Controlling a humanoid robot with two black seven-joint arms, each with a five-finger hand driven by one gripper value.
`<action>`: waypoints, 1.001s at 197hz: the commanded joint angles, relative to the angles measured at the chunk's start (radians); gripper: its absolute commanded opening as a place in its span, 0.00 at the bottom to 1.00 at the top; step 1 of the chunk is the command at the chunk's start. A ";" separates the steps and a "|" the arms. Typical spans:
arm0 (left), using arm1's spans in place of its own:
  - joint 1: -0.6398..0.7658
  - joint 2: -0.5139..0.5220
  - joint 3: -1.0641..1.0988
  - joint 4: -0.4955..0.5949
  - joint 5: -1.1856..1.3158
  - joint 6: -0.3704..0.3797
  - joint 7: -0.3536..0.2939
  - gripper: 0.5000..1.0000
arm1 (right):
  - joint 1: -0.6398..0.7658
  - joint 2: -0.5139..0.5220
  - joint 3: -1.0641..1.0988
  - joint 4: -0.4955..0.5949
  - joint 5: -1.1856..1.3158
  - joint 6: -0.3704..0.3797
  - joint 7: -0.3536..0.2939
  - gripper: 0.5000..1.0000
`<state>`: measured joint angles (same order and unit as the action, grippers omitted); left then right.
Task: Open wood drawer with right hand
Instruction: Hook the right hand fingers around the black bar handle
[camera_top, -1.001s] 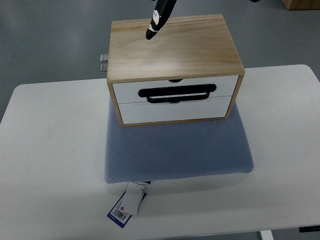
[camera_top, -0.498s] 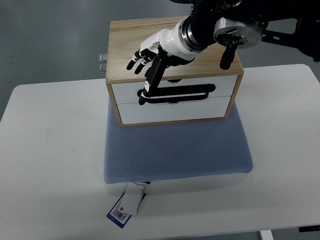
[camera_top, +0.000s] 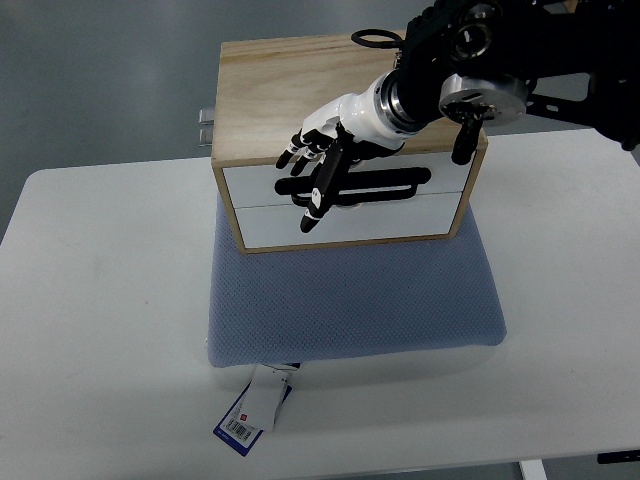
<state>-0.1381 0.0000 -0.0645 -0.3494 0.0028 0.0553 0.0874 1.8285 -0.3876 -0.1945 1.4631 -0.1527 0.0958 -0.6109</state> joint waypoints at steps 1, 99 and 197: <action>0.000 0.000 0.000 0.001 0.000 0.000 0.000 1.00 | -0.024 -0.007 -0.003 -0.004 -0.044 0.007 0.000 0.88; 0.000 0.000 0.002 0.001 0.000 0.000 0.000 1.00 | -0.106 -0.033 -0.008 -0.009 -0.131 0.022 0.000 0.88; 0.000 0.000 0.003 0.003 -0.001 0.000 0.000 1.00 | -0.130 -0.045 -0.003 0.003 -0.131 0.174 0.000 0.88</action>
<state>-0.1380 0.0000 -0.0623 -0.3481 0.0029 0.0553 0.0875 1.6976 -0.4317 -0.1993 1.4604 -0.2867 0.2344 -0.6108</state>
